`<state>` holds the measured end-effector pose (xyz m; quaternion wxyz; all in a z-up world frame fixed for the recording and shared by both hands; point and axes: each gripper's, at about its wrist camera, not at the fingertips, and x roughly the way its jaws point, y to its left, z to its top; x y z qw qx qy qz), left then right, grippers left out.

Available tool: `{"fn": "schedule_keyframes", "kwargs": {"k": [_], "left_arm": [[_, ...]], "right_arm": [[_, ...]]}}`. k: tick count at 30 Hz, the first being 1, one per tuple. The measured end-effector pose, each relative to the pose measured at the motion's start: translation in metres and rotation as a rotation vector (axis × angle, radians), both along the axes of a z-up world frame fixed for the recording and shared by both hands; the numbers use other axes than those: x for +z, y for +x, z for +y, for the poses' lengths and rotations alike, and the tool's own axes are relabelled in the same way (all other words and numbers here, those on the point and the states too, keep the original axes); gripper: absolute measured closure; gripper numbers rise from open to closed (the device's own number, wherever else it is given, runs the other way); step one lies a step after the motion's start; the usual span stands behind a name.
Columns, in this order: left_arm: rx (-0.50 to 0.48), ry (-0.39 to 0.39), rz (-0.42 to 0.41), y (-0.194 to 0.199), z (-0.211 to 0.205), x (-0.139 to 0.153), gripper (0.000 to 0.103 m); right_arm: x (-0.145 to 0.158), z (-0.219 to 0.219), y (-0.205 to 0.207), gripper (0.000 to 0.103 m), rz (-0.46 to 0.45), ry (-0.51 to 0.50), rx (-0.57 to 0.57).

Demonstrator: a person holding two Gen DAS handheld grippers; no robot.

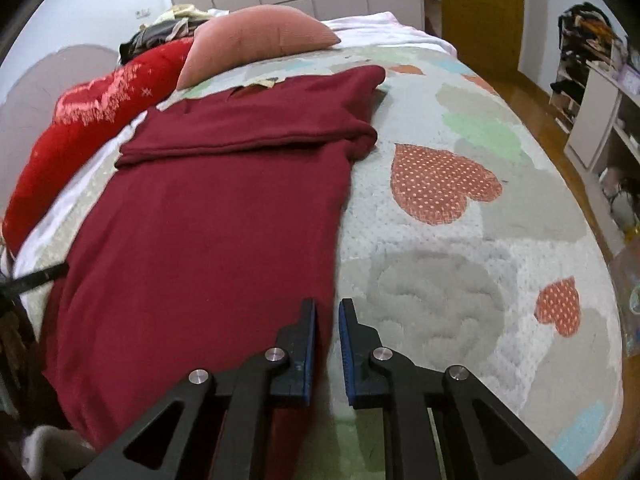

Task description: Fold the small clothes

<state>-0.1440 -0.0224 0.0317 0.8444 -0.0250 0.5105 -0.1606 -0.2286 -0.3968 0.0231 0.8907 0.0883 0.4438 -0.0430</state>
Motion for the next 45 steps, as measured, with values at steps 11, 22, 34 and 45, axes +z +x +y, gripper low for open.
{"fn": "schedule_keyframes", "kwargs": {"k": [11, 22, 34, 45], "left_arm": [[-0.010, 0.049, -0.032, -0.016, 0.003, -0.002, 0.061], [-0.011, 0.071, -0.042, -0.019, -0.003, -0.003, 0.054], [-0.012, 0.070, -0.045, -0.021, -0.004, -0.005, 0.049], [-0.027, 0.069, -0.037, -0.023, -0.005, -0.007, 0.045]], "right_arm": [[0.006, 0.019, -0.035, 0.055, 0.014, 0.114, 0.098], [-0.010, 0.022, -0.043, 0.055, 0.025, 0.149, 0.072], [-0.017, 0.032, -0.038, 0.023, 0.018, 0.176, 0.130], [-0.019, 0.031, -0.040, 0.021, 0.008, 0.208, 0.114]]}}
